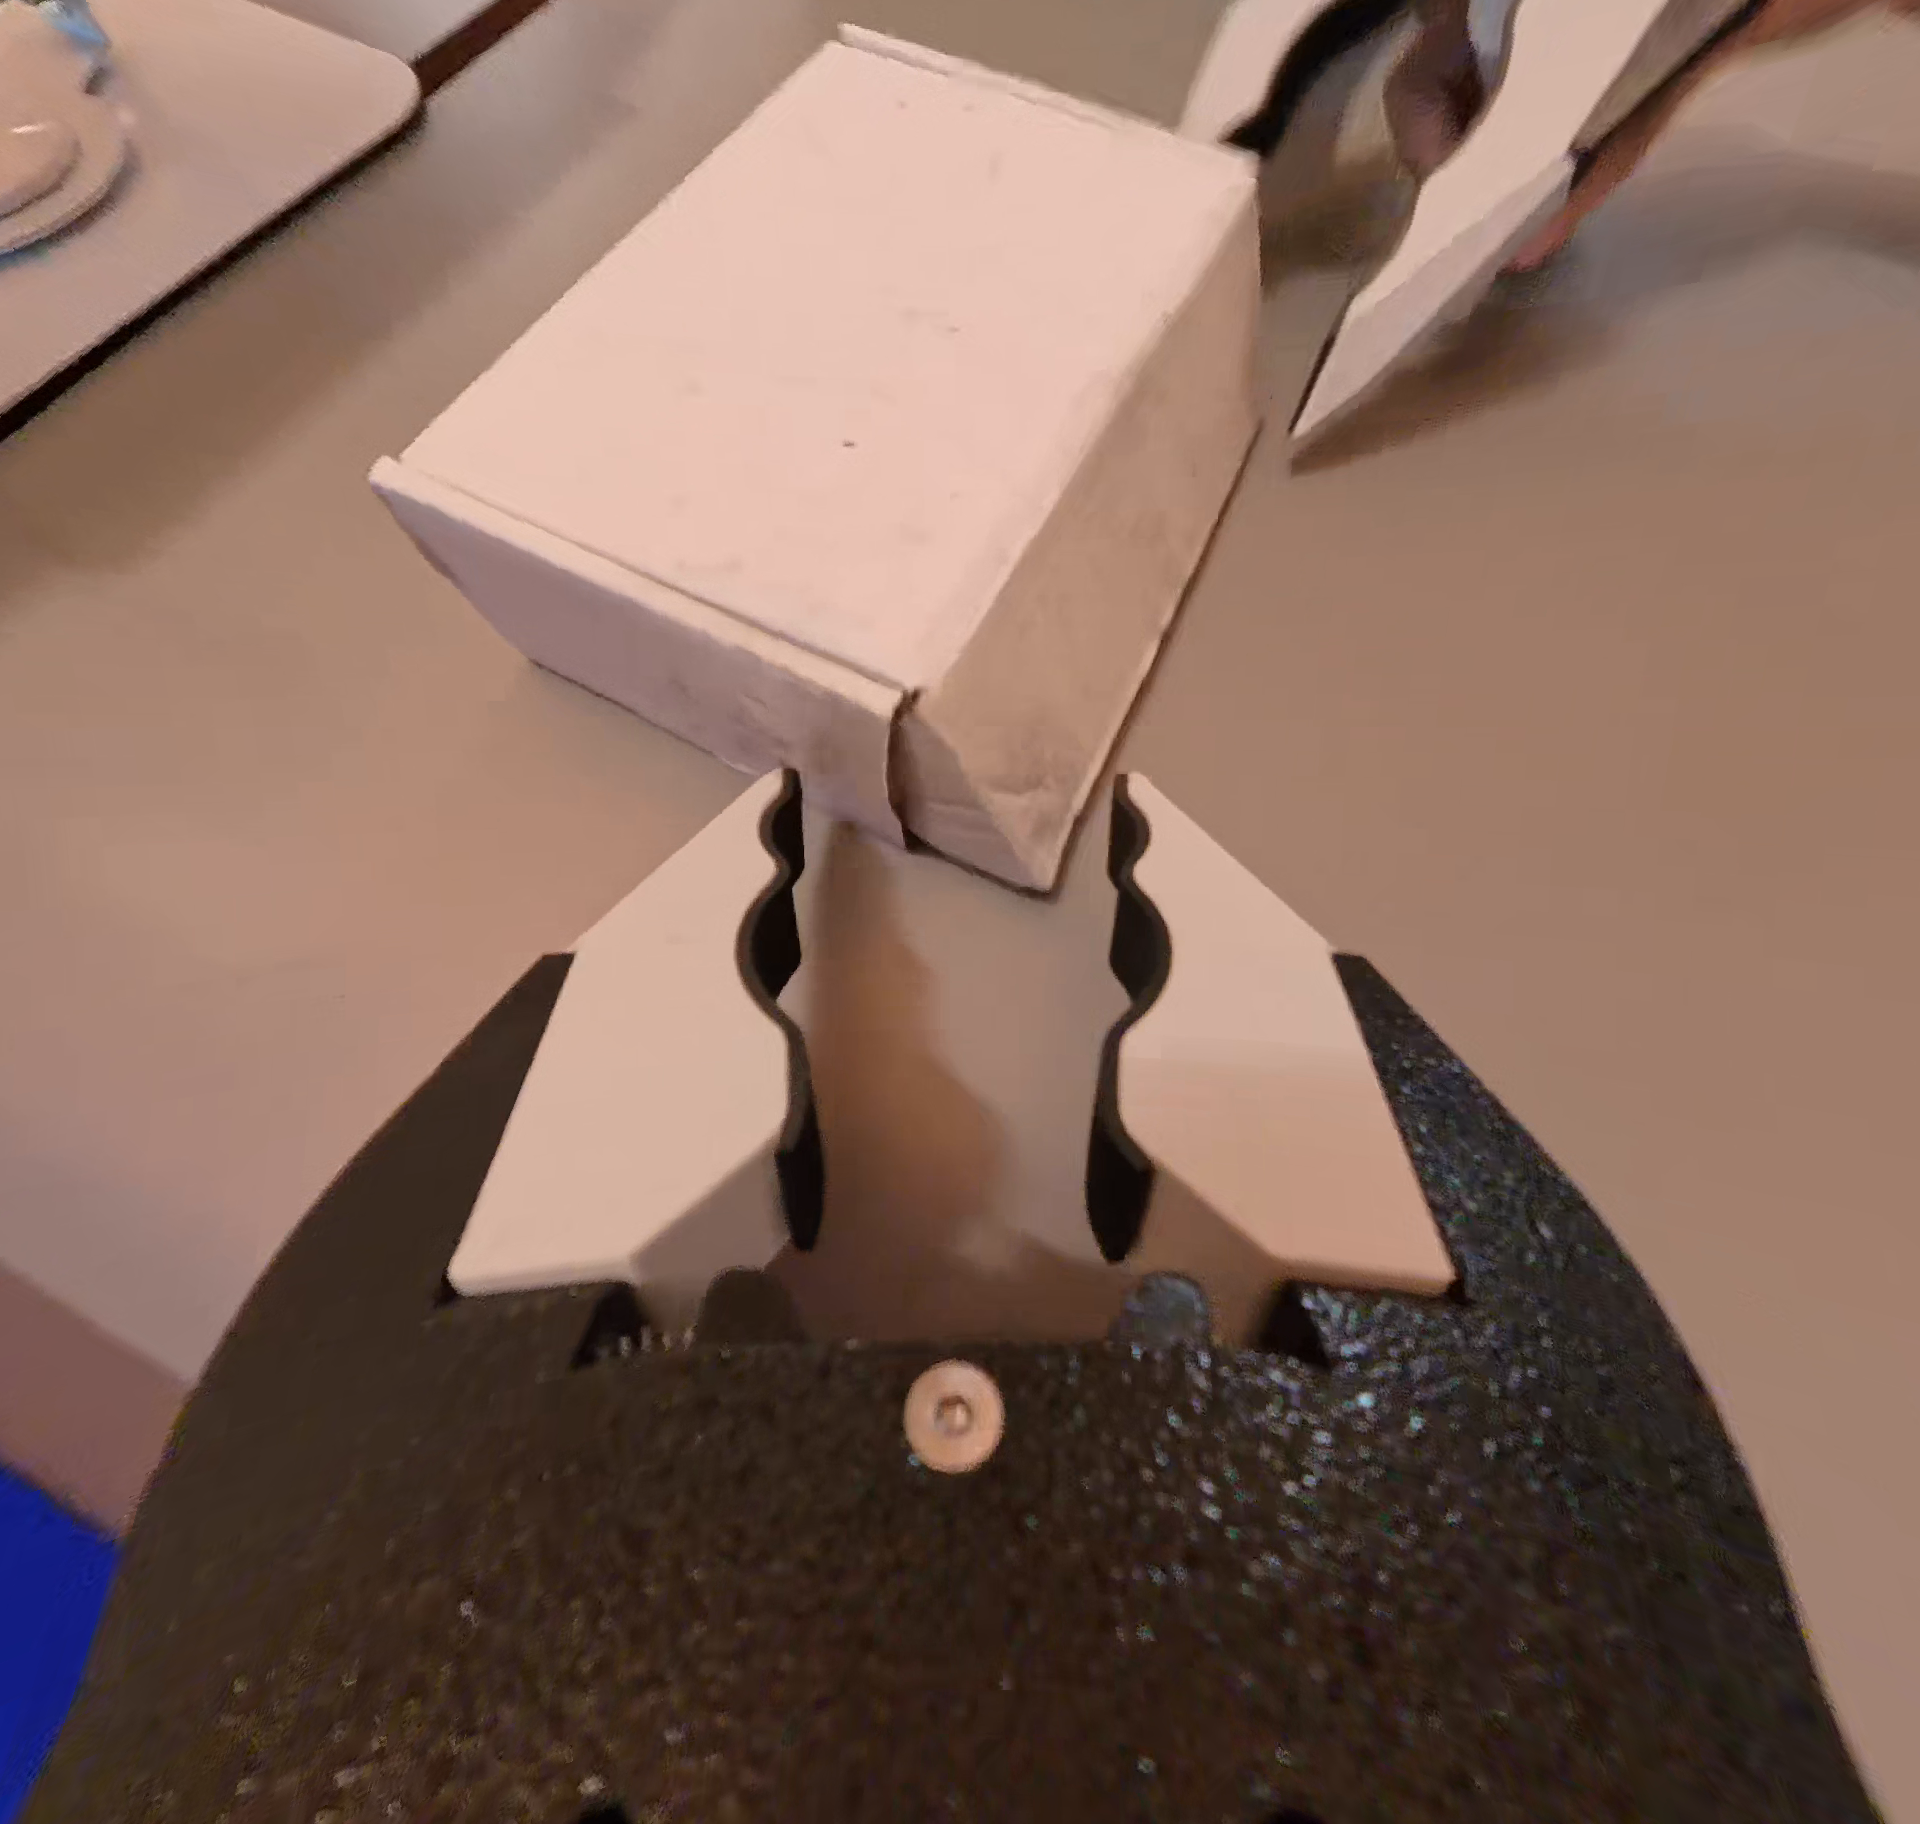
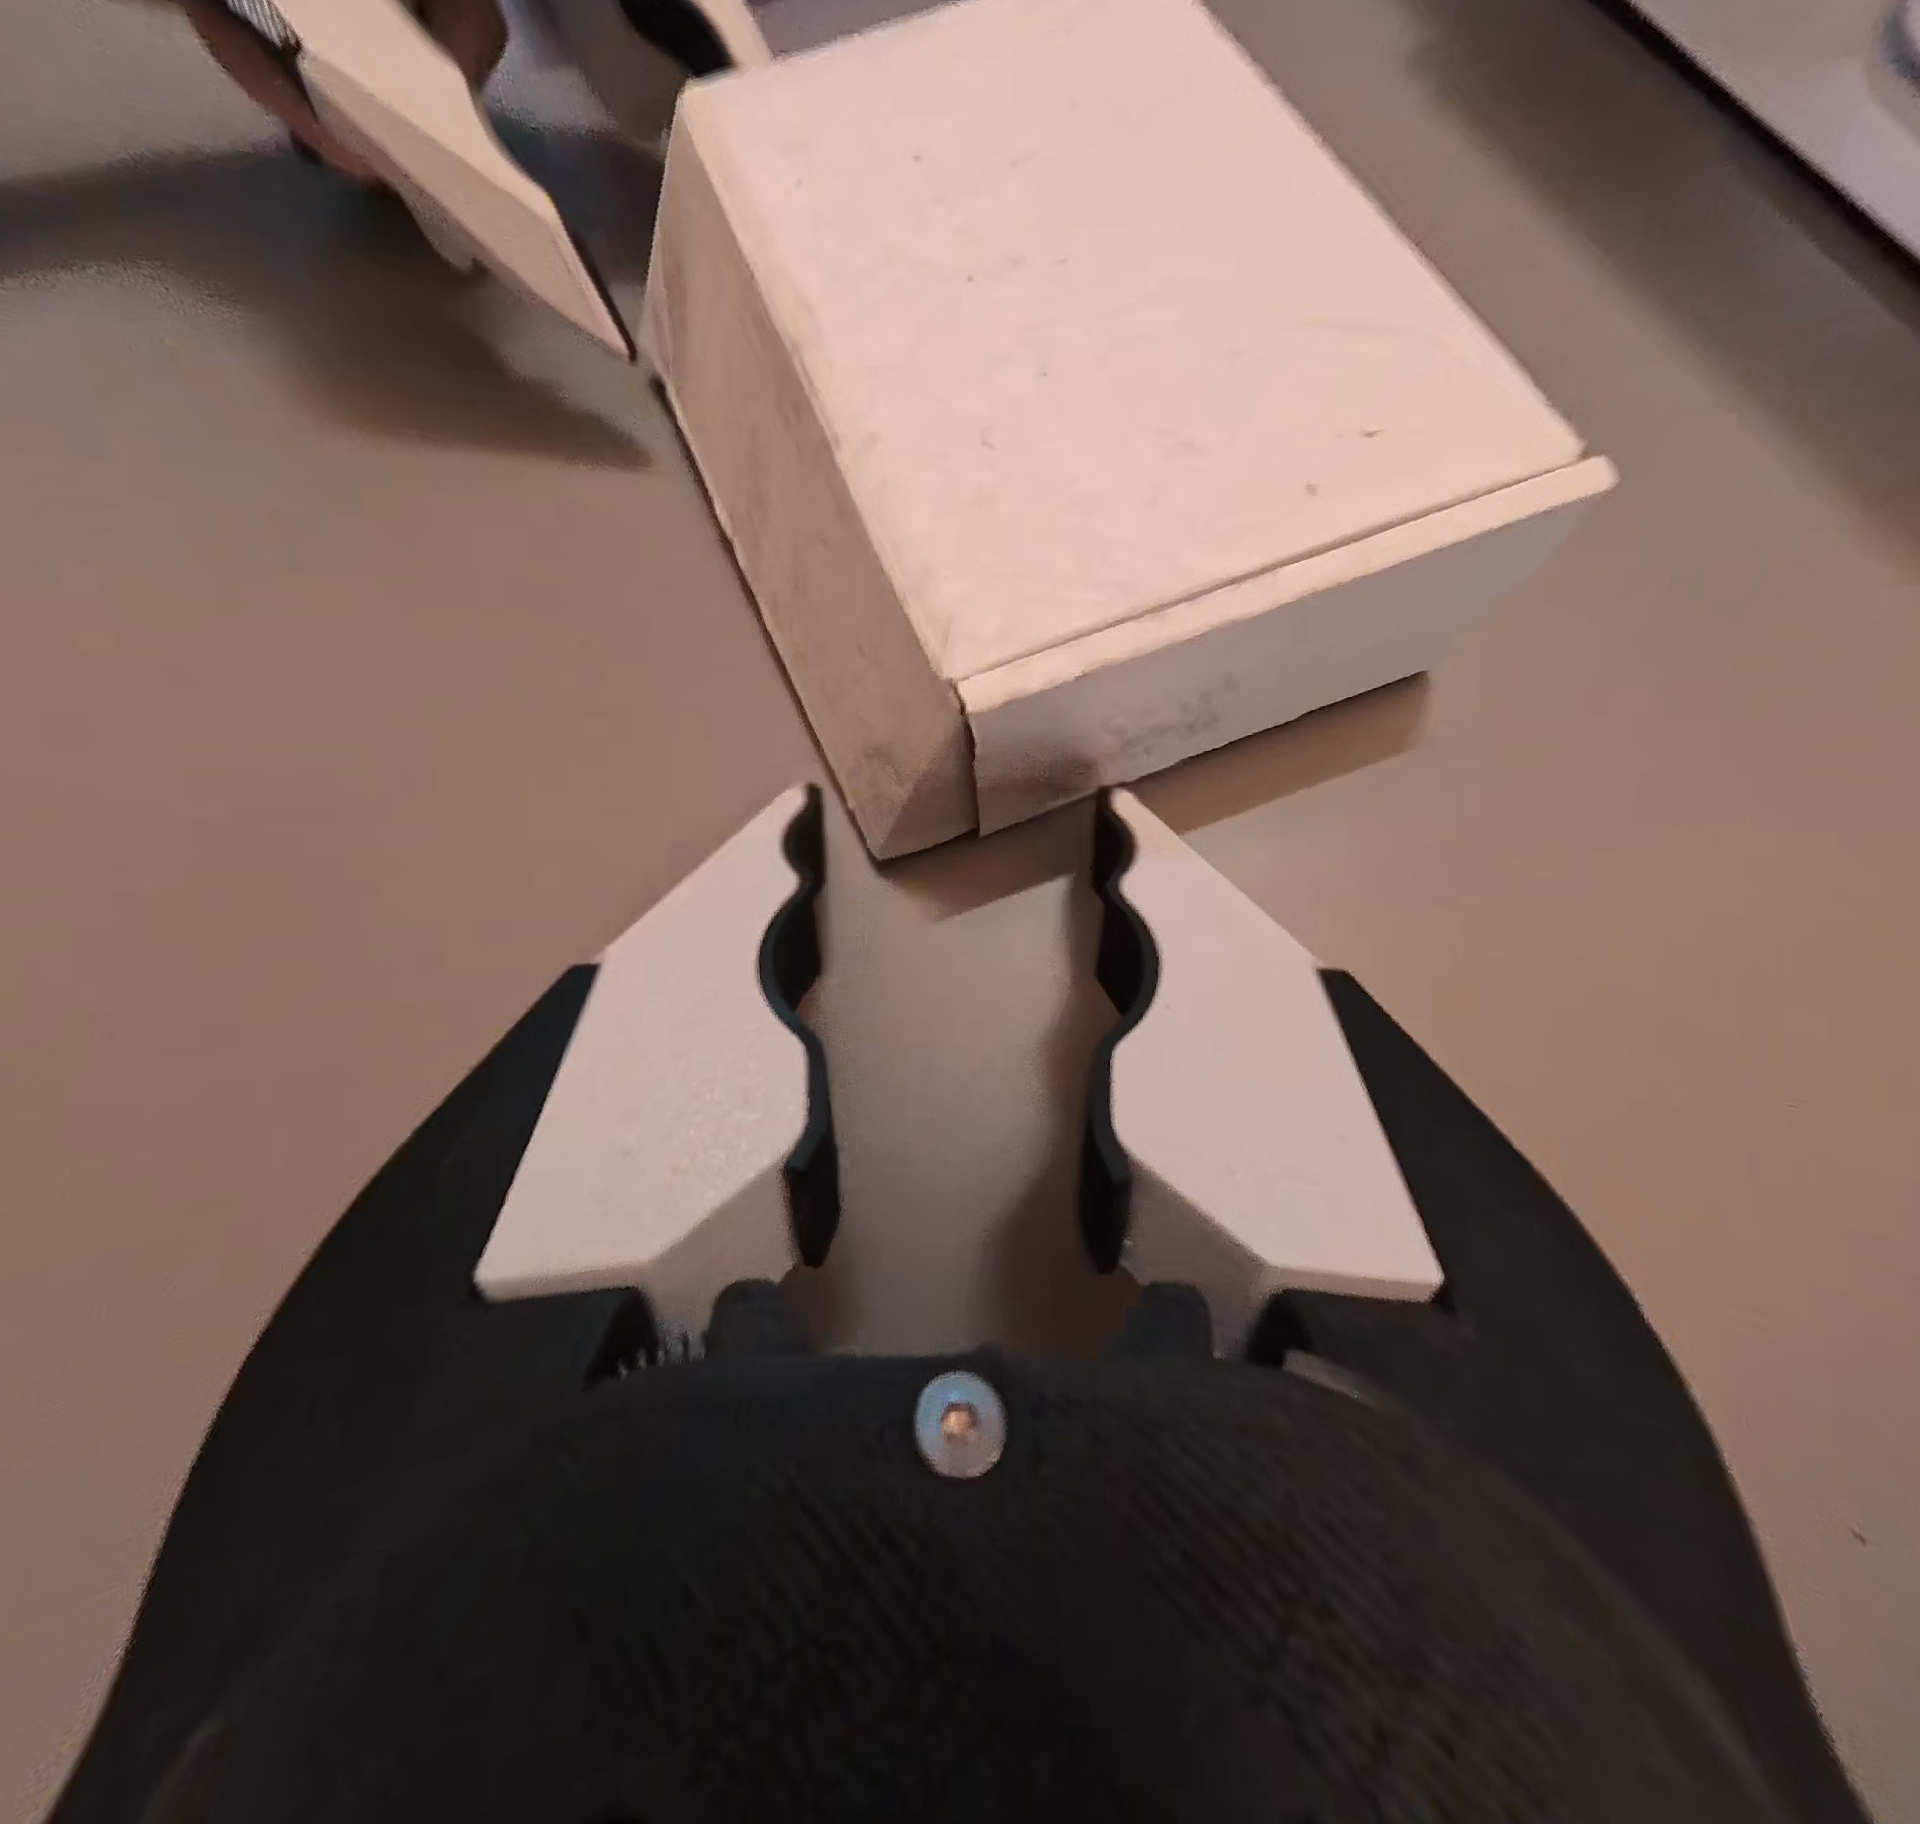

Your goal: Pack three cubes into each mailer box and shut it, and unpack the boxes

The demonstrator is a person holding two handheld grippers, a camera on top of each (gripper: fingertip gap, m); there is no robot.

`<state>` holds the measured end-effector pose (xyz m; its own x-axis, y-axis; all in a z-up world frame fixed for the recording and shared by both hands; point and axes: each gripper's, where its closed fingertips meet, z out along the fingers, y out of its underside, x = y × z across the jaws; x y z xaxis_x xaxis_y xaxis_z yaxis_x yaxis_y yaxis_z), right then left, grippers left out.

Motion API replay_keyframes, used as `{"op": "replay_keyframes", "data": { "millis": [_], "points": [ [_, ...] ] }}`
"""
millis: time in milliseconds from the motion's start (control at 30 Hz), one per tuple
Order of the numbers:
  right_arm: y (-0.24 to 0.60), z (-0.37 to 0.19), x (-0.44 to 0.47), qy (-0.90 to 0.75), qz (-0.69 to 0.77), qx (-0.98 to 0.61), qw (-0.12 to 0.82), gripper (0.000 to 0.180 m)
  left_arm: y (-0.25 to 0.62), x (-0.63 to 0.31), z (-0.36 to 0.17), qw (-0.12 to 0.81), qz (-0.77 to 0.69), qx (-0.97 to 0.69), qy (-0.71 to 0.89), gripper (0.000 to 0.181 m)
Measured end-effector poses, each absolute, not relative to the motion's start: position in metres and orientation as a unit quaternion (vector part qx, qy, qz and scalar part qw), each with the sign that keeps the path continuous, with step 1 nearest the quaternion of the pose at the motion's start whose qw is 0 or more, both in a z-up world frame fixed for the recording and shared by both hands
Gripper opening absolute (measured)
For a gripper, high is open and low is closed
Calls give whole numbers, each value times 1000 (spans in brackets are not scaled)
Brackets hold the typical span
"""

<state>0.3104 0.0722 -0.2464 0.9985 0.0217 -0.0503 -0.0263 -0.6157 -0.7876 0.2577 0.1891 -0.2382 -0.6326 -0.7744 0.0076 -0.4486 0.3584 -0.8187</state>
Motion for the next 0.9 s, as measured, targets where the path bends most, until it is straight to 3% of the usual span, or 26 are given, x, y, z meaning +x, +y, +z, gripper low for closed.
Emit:
{"op": "replay_keyframes", "data": {
  "millis": [67, 133, 367, 533, 900],
  "points": [
    [71, -255, 305, -20, 26, -910, 412, 69, 196, 253, -246, 200, -390, -357, 825, 59],
    [73, -255, 303, -48, 13, -910, 412, 73, 201, 253, -252, 208, -366, -338, 842, 61],
    [75, -235, 311, -25, 76, -881, 467, 63, 193, 250, -253, 156, -388, -302, 857, 61],
    [77, -235, 319, -24, 72, -882, 466, 51, 194, 261, -250, 153, -399, -310, 849, 51],
    [79, -237, 324, -24, 61, -885, 461, 42, 202, 277, -253, 253, -338, -295, 857, 33]
  ]
}}
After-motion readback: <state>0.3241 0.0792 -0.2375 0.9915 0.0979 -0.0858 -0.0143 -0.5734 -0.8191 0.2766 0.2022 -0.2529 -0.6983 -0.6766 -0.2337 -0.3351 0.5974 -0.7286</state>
